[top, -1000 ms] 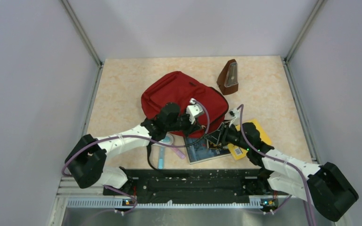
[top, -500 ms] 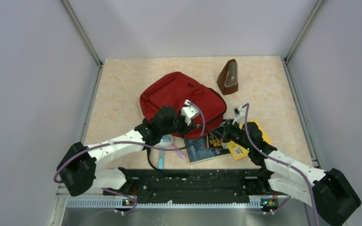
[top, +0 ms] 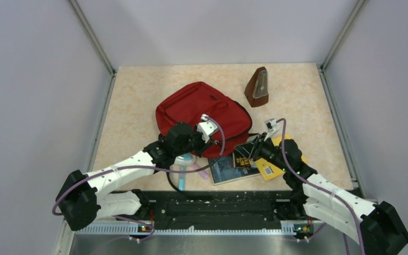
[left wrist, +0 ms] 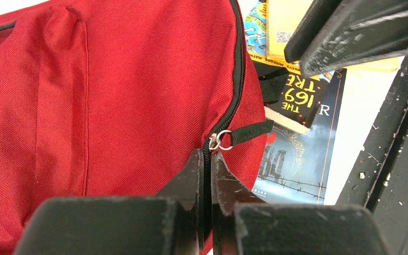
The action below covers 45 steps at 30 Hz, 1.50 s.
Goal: Pack the student bag
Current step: Unzip the student bag at the center of the board.
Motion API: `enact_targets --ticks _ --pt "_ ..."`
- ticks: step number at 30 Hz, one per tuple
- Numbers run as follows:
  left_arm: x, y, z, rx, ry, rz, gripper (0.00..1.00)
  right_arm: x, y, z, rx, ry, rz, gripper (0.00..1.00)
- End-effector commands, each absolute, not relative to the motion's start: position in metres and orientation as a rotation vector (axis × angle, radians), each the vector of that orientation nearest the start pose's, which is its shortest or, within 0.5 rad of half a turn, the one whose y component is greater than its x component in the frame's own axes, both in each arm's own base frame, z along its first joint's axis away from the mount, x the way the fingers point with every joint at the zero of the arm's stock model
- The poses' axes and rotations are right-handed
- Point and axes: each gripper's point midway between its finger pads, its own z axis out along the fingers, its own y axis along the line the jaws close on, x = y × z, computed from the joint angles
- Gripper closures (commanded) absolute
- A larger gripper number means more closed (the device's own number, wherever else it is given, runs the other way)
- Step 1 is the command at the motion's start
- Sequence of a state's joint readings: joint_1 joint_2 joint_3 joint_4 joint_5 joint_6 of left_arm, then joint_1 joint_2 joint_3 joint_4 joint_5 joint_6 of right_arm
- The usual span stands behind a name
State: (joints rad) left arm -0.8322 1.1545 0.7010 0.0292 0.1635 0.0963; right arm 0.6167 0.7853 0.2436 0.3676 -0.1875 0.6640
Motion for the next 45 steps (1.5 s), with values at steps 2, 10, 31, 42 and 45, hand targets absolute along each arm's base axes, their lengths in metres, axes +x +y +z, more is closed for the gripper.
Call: enact_targets --ticks 2,10,31,42,45 --pt "0.222 -0.296 0.174 1.021 1.743 -0.701 1.0 0.199 0.253 0.194 -0.366 1.711 1.244 0.57" --pt "0.215 -0.302 0.183 1.048 1.733 -0.759 1.0 0.206 0.271 0.186 -0.43 1.766 1.23 0.39" --pt "0.209 -0.285 0.181 1.001 1.765 -0.728 0.89 0.221 0.297 0.151 -0.403 1.935 1.092 1.0" --pt "0.208 -0.267 0.158 0.941 1.863 -0.661 0.88 0.228 0.273 0.179 -0.321 1.807 1.009 1.0" --pt "0.209 -0.264 0.156 0.923 1.866 -0.65 0.88 0.231 0.264 0.183 -0.304 1.794 0.958 1.0"
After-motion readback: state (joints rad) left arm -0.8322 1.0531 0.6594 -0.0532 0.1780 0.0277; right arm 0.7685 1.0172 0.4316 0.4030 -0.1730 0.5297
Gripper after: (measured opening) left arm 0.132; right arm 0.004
